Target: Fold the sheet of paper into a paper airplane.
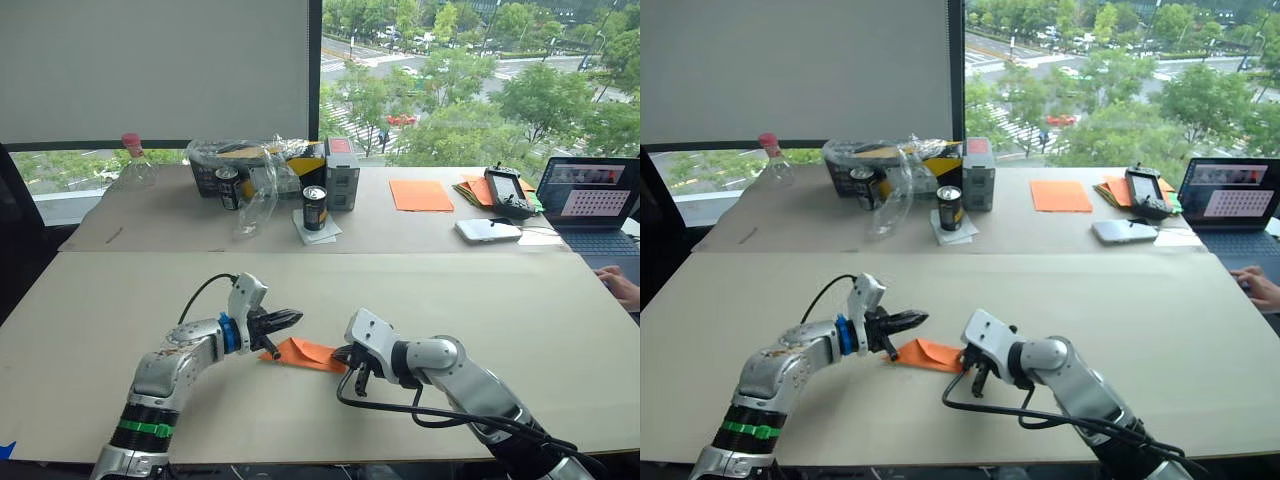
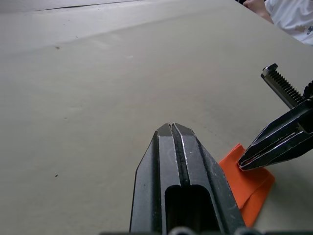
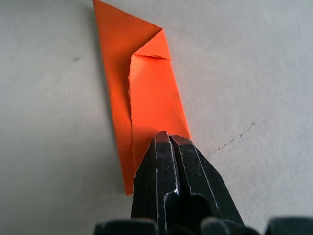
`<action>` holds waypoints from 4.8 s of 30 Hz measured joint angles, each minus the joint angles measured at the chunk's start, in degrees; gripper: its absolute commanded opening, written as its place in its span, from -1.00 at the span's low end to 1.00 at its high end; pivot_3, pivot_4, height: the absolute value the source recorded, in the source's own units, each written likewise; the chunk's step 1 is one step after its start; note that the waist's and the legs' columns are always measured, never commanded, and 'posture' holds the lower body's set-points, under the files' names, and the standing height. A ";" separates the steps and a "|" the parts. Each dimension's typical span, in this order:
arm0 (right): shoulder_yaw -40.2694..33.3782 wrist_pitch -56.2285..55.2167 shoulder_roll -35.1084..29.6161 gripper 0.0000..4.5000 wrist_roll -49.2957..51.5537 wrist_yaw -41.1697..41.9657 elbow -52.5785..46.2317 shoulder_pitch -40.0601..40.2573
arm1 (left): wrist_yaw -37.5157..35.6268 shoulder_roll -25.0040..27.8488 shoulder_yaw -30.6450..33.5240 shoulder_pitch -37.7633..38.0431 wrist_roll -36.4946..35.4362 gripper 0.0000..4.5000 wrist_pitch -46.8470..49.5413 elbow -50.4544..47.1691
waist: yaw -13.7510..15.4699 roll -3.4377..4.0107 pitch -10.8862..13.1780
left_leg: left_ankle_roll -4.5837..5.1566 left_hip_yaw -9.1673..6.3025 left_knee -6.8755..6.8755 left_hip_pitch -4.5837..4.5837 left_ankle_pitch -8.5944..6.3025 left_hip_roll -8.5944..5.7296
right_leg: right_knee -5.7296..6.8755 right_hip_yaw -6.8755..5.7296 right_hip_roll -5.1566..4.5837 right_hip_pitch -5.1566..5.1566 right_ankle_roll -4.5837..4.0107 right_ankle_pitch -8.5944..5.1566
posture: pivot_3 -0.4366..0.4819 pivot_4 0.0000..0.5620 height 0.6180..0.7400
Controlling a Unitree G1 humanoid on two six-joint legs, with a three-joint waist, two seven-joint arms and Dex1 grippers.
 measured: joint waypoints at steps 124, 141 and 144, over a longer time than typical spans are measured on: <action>-1.50 18.16 -8.46 -0.99 19.06 11.05 -9.23 -13.88 | -25.77 23.43 10.93 14.00 -12.79 -1.00 -2.80 -16.99 | 0.02 0.36 1.87 | -0.69 -0.26 0.43 -2.22 0.43 -0.11 | 1.09 -0.06 0.03 -2.47 -0.83 0.50 | -0.05 -0.47 0.59; -8.72 13.24 -2.35 -0.99 17.23 6.76 8.83 -25.06 | -23.17 23.55 11.62 16.16 -14.09 -1.00 -3.02 -17.59 | 0.17 0.36 1.88 | -0.80 -0.27 0.67 -2.27 0.56 -0.06 | 1.23 -0.06 0.09 -2.47 -0.92 0.63 | -0.05 -0.47 0.59; -8.74 16.88 -3.55 -0.99 22.35 11.75 4.67 -25.15 | -22.92 23.54 11.83 16.24 -14.12 -1.00 -3.54 -17.38 | 0.18 0.37 1.88 | -0.79 -0.27 0.68 -2.28 0.56 -0.06 | 1.24 -0.06 0.08 -2.47 -0.92 0.63 | -0.05 -0.47 0.59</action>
